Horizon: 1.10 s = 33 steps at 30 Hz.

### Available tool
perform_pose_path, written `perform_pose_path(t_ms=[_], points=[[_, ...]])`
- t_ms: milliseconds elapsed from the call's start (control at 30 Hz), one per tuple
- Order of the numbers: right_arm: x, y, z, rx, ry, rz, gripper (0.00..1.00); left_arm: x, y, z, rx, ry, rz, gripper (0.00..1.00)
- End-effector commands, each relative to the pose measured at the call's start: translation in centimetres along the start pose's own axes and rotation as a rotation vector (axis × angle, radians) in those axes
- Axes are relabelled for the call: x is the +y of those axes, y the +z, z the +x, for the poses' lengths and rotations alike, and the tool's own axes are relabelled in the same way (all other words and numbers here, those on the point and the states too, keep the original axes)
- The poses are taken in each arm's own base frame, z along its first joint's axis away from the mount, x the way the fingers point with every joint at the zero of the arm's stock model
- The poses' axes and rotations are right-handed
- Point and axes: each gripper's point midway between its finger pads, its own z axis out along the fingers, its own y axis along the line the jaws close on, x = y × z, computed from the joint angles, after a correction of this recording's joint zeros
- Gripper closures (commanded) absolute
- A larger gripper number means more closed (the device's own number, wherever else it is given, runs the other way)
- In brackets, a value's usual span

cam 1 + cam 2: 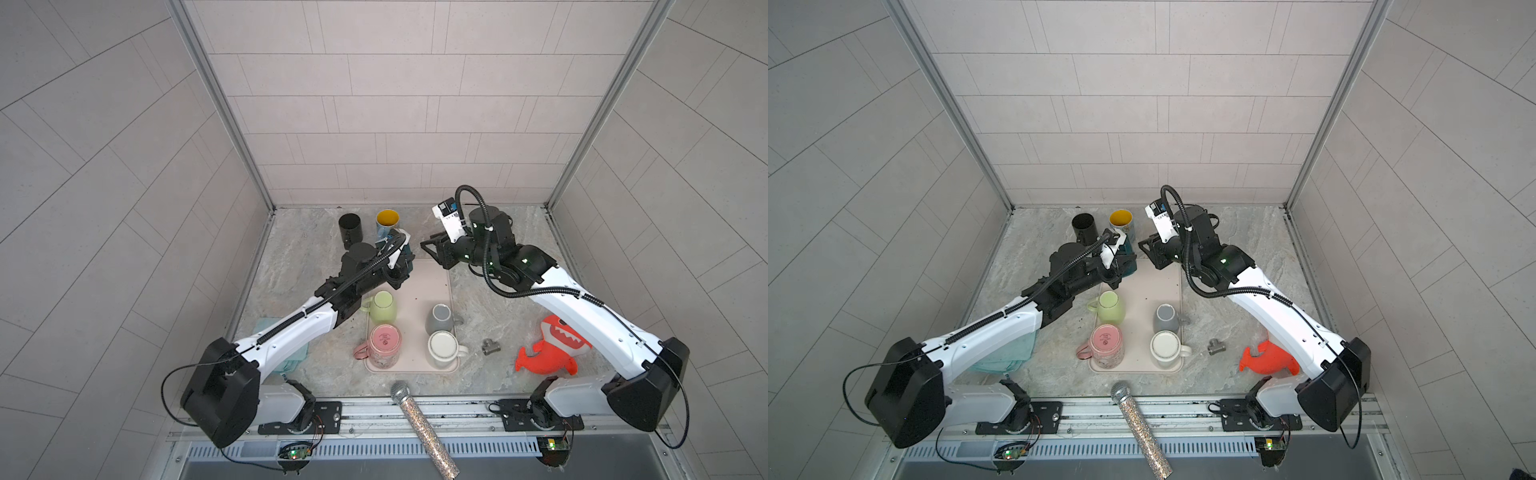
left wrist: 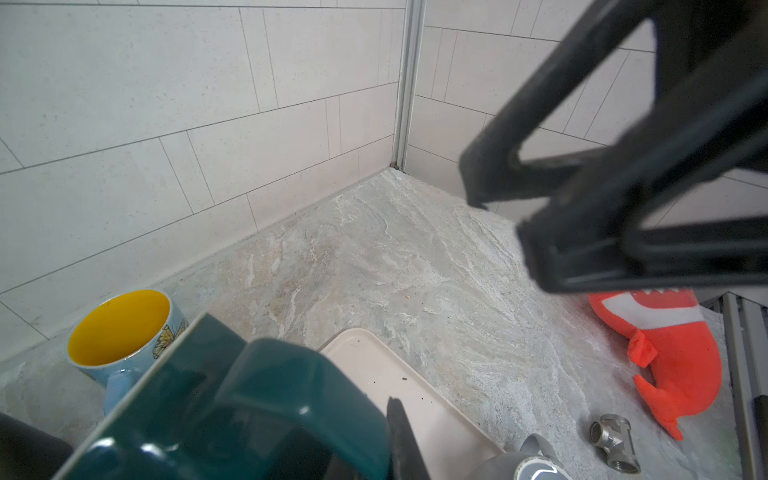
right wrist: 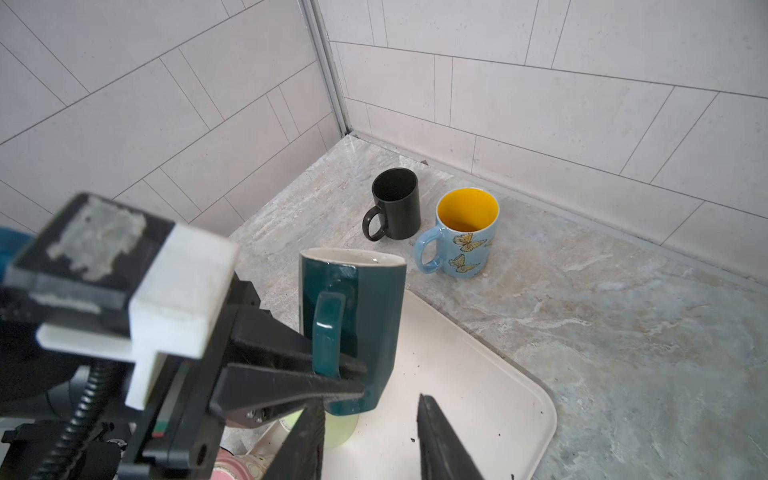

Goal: Turn the mug right side up
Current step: 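Turn the green mug upright toward the center while the right gripper approaches, then close the right gripper on the green mug's handle beside the left gripper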

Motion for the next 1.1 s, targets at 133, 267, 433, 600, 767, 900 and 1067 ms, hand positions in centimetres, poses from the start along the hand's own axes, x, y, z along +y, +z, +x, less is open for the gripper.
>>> perform_pose_path(t_ms=[133,267,433,600,767,900,1067], points=[[1.2,0.3,-1.5,-0.039,0.002,-0.036,0.56,-1.0,-1.2,-6.3,-0.229,0.169,-0.029,1.00],[1.8,0.6,-1.4,-0.039,0.012,-0.066,0.55,-1.8,-1.2,-6.6,-0.240,0.177,-0.009,1.00],[2.4,1.0,-1.4,-0.040,0.011,-0.084,0.55,-2.3,-1.3,-6.7,-0.247,0.178,0.009,1.00],[2.7,1.5,-1.3,-0.034,0.012,-0.097,0.56,-2.7,-1.4,-6.9,-0.256,0.180,0.018,1.00],[2.7,1.9,-1.2,-0.025,0.014,-0.090,0.59,-2.9,-1.6,-7.2,-0.265,0.187,0.022,1.00],[2.0,2.1,-0.8,-0.015,0.022,-0.049,0.64,-3.4,-1.9,-7.5,-0.274,0.193,0.036,1.00],[1.6,2.7,-0.3,0.004,0.027,-0.036,0.66,-3.9,-2.3,-7.8,-0.284,0.211,0.040,1.00]])
